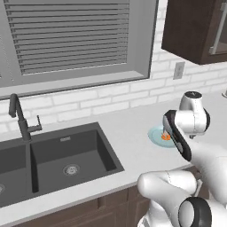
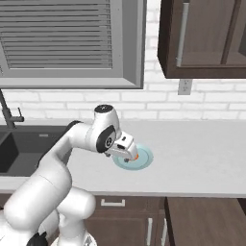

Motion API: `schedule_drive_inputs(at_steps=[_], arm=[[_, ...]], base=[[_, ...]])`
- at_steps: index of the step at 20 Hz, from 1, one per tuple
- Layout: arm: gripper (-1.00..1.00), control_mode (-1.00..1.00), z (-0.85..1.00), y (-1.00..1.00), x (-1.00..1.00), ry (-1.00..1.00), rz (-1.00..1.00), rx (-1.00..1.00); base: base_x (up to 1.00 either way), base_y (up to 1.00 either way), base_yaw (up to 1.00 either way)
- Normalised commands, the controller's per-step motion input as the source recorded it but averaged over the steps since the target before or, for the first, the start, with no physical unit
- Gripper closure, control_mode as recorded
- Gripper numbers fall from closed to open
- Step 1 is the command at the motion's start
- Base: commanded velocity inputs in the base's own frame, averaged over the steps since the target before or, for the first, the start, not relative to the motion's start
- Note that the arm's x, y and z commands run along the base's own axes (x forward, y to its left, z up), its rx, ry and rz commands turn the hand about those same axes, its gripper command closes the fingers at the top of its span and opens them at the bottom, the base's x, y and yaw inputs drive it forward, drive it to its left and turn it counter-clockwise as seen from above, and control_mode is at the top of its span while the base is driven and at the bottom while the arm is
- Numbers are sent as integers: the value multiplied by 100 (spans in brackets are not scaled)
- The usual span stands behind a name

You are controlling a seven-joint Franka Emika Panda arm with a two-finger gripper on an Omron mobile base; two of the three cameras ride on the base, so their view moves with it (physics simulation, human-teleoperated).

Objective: Pick up the knife from the drawer and place it on the cutting board. Then place the meat from the plate to the cutting board.

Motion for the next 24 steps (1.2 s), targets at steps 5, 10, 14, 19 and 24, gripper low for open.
schedule_drive_inputs(at_steps=[5,10,14,19,24], arm=[[-100,-100,-28,-2,31,0,3,3],[-100,-100,-20,-6,45,6,5,4],[-100,-100,-21,-10,52,7,7,3],[-100,-100,-19,-24,47,11,2,1],[-100,-100,-25,-15,35,9,0,0]], base=[[0,0,0],[0,0,0],[0,0,0],[0,0,0],[0,0,0]])
